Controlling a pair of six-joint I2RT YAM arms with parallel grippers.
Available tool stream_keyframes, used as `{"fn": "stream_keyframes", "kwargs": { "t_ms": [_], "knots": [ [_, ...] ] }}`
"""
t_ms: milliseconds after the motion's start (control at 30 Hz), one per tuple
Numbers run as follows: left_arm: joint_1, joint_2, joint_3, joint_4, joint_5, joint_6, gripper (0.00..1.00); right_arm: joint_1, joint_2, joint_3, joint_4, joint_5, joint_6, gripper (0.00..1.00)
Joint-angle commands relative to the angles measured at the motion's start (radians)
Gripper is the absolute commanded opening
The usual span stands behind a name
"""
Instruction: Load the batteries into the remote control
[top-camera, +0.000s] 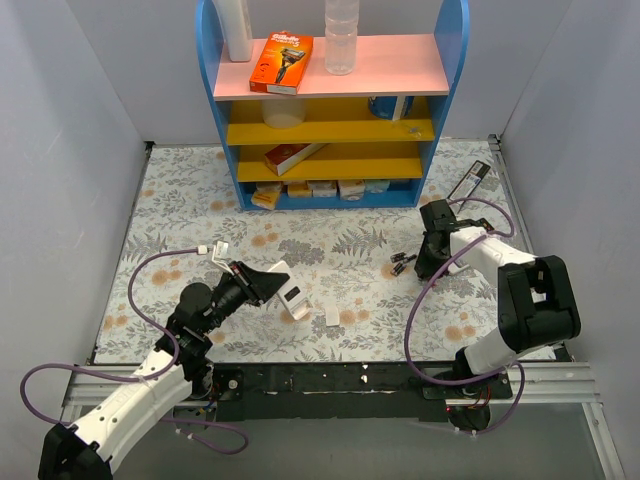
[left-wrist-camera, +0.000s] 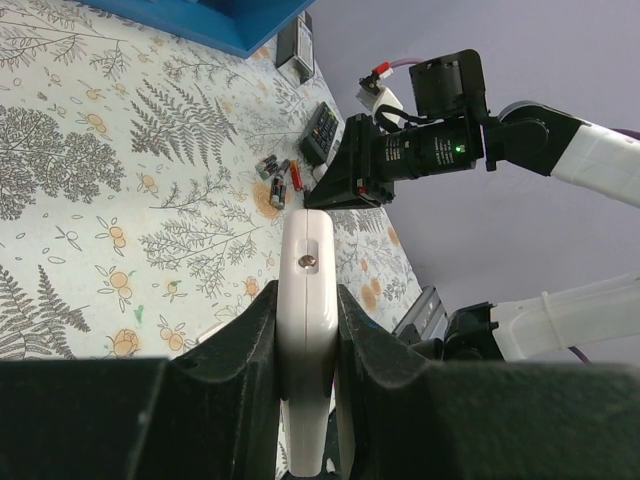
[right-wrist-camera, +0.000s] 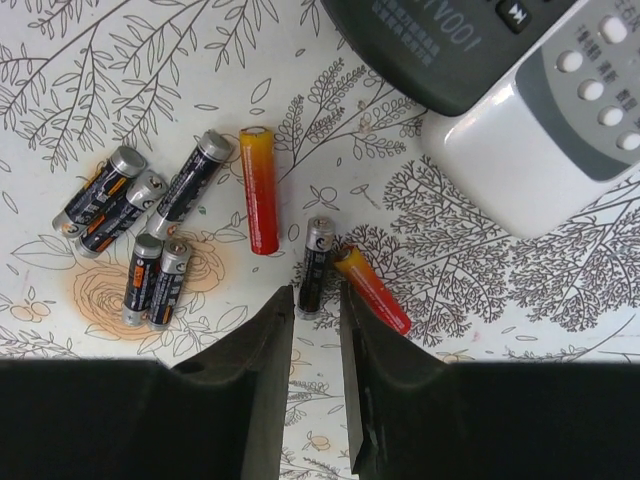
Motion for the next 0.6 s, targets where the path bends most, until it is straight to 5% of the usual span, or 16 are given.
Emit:
{"fn": "stream_keyframes", "kwargs": {
  "t_ms": [0,567],
  "knots": [
    [0.006,0.007,0.010,0.023,-0.012,0.005,0.00,-0.007,0.023,0.048,0.026,-0.003,-0.019,0.32],
    [0.006,0.008,0.015,0.014,-0.012,0.007,0.00,-0.010,0.095,0.068,0.027,0.045,-0.017,0.31]
  ]
}}
